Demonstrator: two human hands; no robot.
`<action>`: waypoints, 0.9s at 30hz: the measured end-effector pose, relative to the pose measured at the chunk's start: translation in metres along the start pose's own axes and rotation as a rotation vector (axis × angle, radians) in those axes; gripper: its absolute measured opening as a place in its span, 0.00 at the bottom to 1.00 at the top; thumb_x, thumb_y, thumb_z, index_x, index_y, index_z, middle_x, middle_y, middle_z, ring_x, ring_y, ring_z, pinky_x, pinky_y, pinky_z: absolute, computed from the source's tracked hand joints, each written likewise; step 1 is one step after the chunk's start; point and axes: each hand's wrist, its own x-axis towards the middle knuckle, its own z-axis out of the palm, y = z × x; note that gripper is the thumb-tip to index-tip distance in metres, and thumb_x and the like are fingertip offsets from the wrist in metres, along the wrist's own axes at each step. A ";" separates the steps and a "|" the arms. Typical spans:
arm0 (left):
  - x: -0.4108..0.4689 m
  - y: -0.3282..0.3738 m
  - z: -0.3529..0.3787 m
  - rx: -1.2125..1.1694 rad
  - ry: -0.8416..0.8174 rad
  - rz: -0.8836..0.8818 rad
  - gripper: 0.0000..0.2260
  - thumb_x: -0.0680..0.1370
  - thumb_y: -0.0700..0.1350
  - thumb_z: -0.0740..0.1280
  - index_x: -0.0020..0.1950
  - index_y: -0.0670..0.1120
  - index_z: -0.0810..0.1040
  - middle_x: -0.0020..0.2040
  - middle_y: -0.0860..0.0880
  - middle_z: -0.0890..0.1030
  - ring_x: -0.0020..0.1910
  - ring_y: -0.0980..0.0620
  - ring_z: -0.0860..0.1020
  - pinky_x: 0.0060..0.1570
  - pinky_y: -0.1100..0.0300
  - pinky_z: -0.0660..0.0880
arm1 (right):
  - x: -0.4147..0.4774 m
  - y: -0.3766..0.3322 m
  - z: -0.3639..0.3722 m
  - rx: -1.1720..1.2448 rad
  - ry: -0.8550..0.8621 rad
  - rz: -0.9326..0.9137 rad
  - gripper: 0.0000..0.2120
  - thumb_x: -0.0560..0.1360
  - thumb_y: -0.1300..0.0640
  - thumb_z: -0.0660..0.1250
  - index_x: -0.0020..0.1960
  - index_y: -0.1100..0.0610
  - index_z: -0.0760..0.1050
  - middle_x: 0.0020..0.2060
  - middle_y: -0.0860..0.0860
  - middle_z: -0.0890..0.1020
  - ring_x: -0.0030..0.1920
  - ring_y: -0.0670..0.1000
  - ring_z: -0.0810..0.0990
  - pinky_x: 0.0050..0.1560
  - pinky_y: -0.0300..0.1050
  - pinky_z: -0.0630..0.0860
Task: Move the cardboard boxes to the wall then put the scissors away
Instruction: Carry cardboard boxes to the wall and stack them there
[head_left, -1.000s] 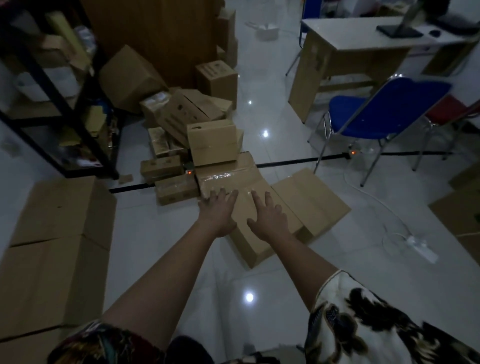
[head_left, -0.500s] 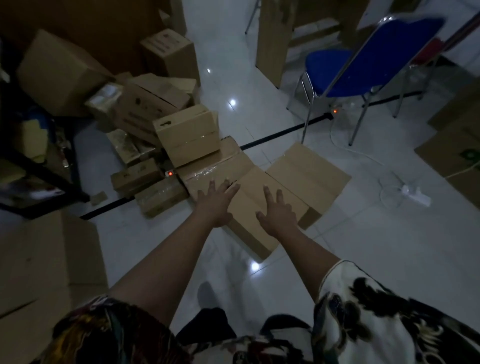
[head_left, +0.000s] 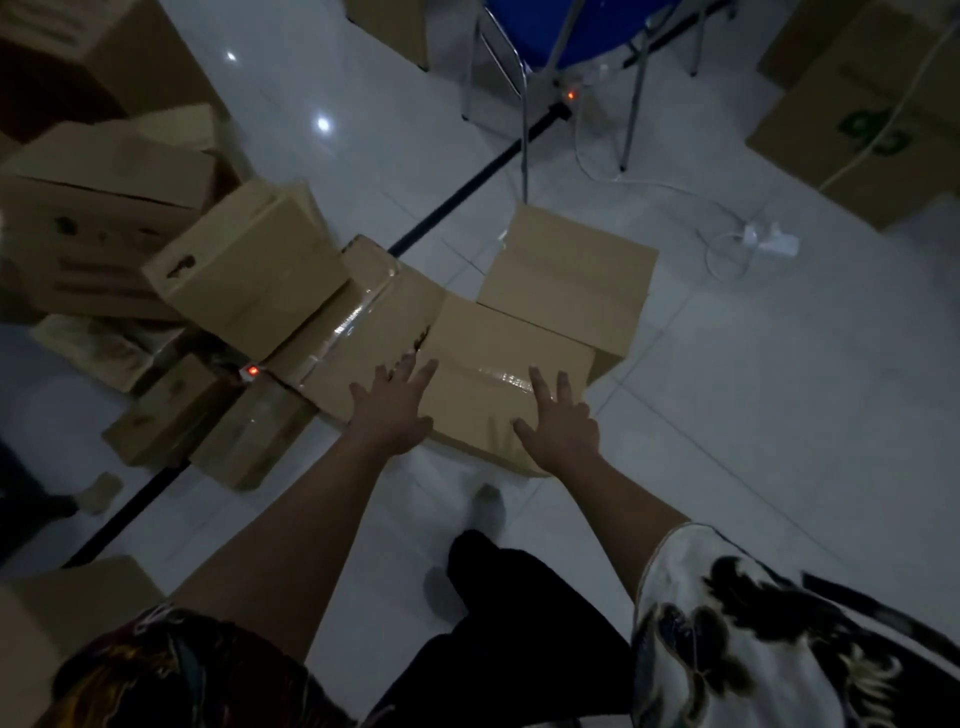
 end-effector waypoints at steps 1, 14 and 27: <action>0.016 -0.002 0.001 -0.001 -0.008 0.011 0.36 0.79 0.52 0.63 0.79 0.55 0.44 0.80 0.49 0.44 0.77 0.37 0.50 0.68 0.33 0.55 | 0.012 0.002 0.006 0.011 -0.008 0.023 0.38 0.79 0.38 0.58 0.79 0.42 0.37 0.79 0.53 0.44 0.72 0.68 0.61 0.65 0.59 0.67; 0.165 -0.054 0.073 0.172 -0.079 0.130 0.34 0.79 0.61 0.58 0.79 0.57 0.43 0.80 0.49 0.45 0.76 0.36 0.53 0.67 0.33 0.57 | 0.118 0.026 0.078 -0.136 -0.101 0.130 0.40 0.77 0.32 0.56 0.78 0.40 0.35 0.78 0.53 0.37 0.73 0.75 0.53 0.66 0.65 0.65; 0.301 -0.076 0.131 0.271 -0.025 0.182 0.38 0.76 0.67 0.57 0.78 0.59 0.40 0.79 0.49 0.38 0.76 0.31 0.47 0.65 0.24 0.45 | 0.214 0.075 0.159 -0.093 -0.142 0.301 0.39 0.78 0.34 0.55 0.77 0.41 0.33 0.78 0.53 0.35 0.74 0.74 0.51 0.67 0.66 0.64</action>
